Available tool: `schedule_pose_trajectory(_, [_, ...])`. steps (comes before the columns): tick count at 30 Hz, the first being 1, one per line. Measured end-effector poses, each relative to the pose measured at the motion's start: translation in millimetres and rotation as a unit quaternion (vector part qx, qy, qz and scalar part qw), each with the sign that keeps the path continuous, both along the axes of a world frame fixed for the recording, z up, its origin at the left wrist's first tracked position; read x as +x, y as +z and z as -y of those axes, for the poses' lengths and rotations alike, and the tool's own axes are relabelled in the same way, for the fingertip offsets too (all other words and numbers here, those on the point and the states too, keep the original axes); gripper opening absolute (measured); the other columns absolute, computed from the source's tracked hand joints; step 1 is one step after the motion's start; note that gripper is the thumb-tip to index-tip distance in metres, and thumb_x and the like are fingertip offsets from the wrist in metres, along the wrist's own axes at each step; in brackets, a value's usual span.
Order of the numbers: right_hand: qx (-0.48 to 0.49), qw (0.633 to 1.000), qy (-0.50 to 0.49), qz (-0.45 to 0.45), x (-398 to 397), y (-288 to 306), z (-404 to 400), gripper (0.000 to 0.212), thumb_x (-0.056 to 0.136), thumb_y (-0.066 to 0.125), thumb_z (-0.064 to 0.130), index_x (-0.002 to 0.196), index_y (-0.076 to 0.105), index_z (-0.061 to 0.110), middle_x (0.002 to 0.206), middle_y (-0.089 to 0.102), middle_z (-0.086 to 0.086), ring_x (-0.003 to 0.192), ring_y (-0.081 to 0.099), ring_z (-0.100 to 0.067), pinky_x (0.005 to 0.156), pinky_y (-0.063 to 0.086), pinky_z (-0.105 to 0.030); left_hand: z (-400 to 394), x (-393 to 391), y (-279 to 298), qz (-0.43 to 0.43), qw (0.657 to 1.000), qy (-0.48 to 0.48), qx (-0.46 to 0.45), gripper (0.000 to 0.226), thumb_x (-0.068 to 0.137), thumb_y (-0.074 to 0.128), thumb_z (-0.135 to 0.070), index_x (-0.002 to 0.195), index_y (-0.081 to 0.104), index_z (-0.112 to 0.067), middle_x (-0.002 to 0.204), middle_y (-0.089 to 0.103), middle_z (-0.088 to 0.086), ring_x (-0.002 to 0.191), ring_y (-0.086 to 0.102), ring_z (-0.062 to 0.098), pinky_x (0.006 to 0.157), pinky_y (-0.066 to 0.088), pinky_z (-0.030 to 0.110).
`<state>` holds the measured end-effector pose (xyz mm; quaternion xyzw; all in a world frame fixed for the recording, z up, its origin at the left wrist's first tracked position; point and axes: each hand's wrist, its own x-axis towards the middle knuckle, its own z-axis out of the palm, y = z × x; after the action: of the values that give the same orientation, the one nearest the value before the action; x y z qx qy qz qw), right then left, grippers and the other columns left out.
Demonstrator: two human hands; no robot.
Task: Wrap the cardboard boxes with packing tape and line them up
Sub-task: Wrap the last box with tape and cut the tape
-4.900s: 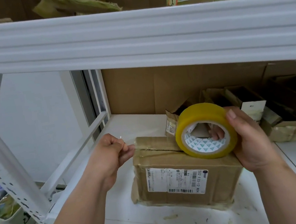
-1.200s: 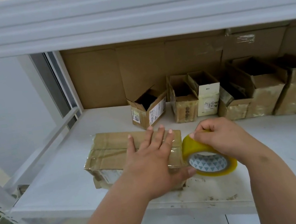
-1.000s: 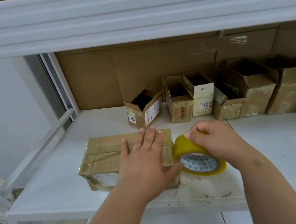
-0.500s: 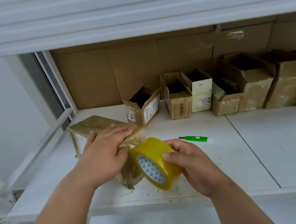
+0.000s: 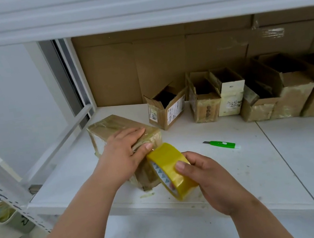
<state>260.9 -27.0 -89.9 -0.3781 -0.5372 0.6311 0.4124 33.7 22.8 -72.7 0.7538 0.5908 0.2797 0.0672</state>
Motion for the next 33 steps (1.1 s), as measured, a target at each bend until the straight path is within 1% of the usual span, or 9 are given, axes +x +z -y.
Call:
schedule_pose_trajectory(6, [0.013,0.999,0.046,0.011,8.2,-2.1,0.3,0.052,0.069,0.072,0.03,0.115,0.065,0.009,0.1,0.072,-0.011,0.091,0.065,-0.018,0.08,0.05,-0.028,-16.8,-1.9,0.3,0.014,1.0,-0.019,-0.015,0.065,0.09,0.041,-0.069,0.141,0.053,-0.03,0.146,0.05,-0.011,0.142,0.031,0.02,0.12,0.021,0.038])
schedule_pose_trajectory(11, [-0.014,0.999,0.034,0.027,9.6,-14.4,5.0,0.035,0.077,0.065,0.028,0.109,0.069,0.015,0.1,0.073,-0.008,0.091,0.064,-0.017,0.083,0.047,-0.031,-32.8,-19.3,-3.9,0.042,0.998,-0.007,-0.037,0.069,0.089,0.038,-0.073,0.141,0.053,-0.03,0.146,0.05,-0.01,0.142,0.033,0.02,0.118,0.028,0.05])
schedule_pose_trajectory(15, [-0.035,0.998,0.03,0.051,-6.3,-27.9,7.0,0.035,0.076,0.065,0.032,0.109,0.069,0.021,0.102,0.074,-0.002,0.094,0.064,-0.018,0.086,0.047,-0.033,-40.1,-19.3,-7.7,0.078,0.995,-0.013,-0.062,0.044,0.094,0.056,-0.049,0.133,0.053,-0.029,0.144,0.045,-0.009,0.14,0.034,0.02,0.115,0.034,0.049])
schedule_pose_trajectory(18, [-0.052,0.998,0.019,0.042,-18.9,-35.8,2.9,0.036,0.076,0.064,0.03,0.111,0.068,0.02,0.107,0.073,-0.006,0.097,0.064,-0.018,0.088,0.047,-0.035,-48.0,-18.6,-3.8,0.053,0.996,-0.019,-0.065,0.032,0.097,0.058,-0.035,0.127,0.057,-0.023,0.144,0.043,-0.016,0.148,0.018,0.022,0.12,0.021,0.048])
schedule_pose_trajectory(21, [-0.06,0.998,0.007,0.034,-25.6,-38.0,-2.2,0.037,0.077,0.064,0.029,0.112,0.067,0.018,0.11,0.071,-0.011,0.096,0.064,-0.018,0.088,0.048,-0.034,-52.8,-25.4,-8.6,0.023,0.998,0.011,-0.054,0.033,0.096,0.06,-0.035,0.128,0.061,-0.024,0.155,0.037,-0.006,0.148,0.013,0.029,0.12,0.014,0.042])
schedule_pose_trajectory(25, [-0.06,0.997,0.002,0.048,-32.7,-37.5,-9.9,0.033,0.077,0.063,0.034,0.108,0.069,0.022,0.107,0.072,-0.009,0.094,0.064,-0.018,0.087,0.049,-0.036,-42.8,-21.2,-15.8,0.029,0.997,0.077,0.003,0.036,0.094,0.062,-0.039,0.128,0.065,-0.028,0.143,0.041,0.0,0.133,0.019,0.021,0.107,0.015,0.024])
schedule_pose_trajectory(29, [-0.068,0.997,-0.003,0.047,-37.9,-37.2,-17.4,0.026,0.081,0.065,0.037,0.103,0.071,0.026,0.106,0.073,-0.007,0.095,0.065,-0.021,0.089,0.051,-0.042,-33.9,-20.5,-12.7,0.017,0.997,0.077,-0.027,0.064,0.09,0.056,-0.057,0.143,0.052,-0.022,0.144,0.043,0.0,0.138,0.022,0.022,0.112,0.019,0.027])
schedule_pose_trajectory(31, [-0.076,0.996,-0.003,0.04,-39.2,-36.2,-20.5,0.018,0.089,0.067,0.029,0.105,0.071,0.022,0.107,0.073,-0.01,0.094,0.065,-0.021,0.086,0.05,-0.04,-28.3,-19.2,-10.8,0.09,0.992,0.075,-0.035,0.068,0.087,0.065,-0.05,0.144,0.046,-0.017,0.145,0.044,-0.001,0.138,0.033,0.02,0.112,0.029,0.03])
schedule_pose_trajectory(33, [-0.084,0.996,0.0,0.033,-38.6,-34.7,-22.4,0.014,0.095,0.063,0.021,0.108,0.069,0.018,0.108,0.073,-0.011,0.095,0.065,-0.021,0.086,0.049,-0.038,-19.0,-14.5,-13.2,0.155,0.983,0.096,-0.025,0.06,0.085,0.075,-0.032,0.136,0.048,-0.017,0.148,0.042,-0.001,0.137,0.038,0.019,0.109,0.033,0.029])
